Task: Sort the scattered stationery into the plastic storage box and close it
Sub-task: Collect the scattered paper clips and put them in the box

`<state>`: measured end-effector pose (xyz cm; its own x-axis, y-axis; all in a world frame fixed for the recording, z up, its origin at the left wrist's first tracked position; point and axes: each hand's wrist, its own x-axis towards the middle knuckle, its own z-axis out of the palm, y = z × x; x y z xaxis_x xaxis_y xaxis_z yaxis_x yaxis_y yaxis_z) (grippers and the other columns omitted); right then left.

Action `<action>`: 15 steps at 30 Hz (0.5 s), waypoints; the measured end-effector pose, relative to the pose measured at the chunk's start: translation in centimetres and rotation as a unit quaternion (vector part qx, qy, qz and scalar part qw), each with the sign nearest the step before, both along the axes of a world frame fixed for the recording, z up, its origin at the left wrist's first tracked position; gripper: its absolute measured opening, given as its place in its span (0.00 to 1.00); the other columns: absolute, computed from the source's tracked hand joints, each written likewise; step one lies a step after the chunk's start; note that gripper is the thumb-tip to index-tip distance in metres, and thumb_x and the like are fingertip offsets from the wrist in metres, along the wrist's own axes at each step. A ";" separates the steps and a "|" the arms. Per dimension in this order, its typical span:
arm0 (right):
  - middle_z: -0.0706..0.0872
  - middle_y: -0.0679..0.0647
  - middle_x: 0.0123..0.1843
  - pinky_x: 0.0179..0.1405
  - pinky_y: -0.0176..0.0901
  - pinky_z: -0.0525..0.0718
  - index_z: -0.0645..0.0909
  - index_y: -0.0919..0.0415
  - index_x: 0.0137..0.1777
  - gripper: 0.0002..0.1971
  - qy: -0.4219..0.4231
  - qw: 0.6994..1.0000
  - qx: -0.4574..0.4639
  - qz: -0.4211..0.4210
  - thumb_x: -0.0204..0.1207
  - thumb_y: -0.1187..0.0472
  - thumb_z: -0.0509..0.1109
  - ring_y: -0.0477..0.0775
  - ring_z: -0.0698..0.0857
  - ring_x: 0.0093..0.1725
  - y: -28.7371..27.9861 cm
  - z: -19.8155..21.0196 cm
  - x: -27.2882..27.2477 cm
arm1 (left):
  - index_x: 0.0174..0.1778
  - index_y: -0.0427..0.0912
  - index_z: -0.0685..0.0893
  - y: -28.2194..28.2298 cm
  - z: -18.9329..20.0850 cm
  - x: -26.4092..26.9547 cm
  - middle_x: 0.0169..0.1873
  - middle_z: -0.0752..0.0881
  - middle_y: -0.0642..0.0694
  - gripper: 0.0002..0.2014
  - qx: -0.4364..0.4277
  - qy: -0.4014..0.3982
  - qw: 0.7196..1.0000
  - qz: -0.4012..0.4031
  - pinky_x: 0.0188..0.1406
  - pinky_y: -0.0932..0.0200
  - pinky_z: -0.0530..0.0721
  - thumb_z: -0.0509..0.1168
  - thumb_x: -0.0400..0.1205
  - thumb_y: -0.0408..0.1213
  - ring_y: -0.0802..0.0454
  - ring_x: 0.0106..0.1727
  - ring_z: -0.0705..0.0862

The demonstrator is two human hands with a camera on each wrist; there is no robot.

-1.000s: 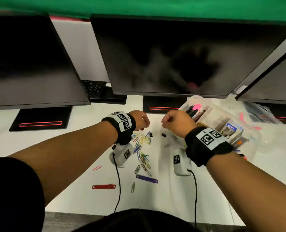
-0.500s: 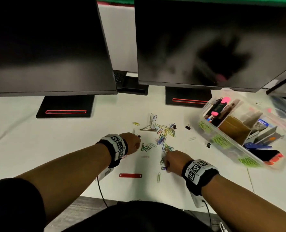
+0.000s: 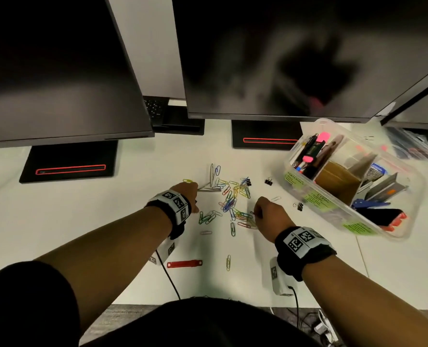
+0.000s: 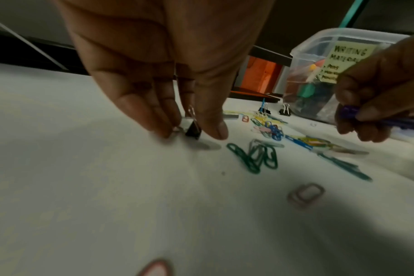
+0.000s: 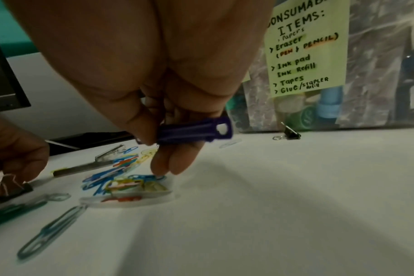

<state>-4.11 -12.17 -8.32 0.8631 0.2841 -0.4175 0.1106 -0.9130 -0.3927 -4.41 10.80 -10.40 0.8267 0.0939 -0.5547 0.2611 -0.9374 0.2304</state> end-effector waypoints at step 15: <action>0.84 0.59 0.56 0.49 0.42 0.77 0.81 0.60 0.54 0.10 0.001 0.995 -0.044 0.094 0.80 0.61 0.59 0.60 0.82 0.56 1.0 -2.4 -0.4 | 0.58 0.41 0.77 -1.1 -0.3 2.5 0.59 0.79 0.41 0.14 -0.008 -0.086 0.996 -0.011 0.60 0.51 0.79 0.66 0.80 0.43 0.43 0.60 0.79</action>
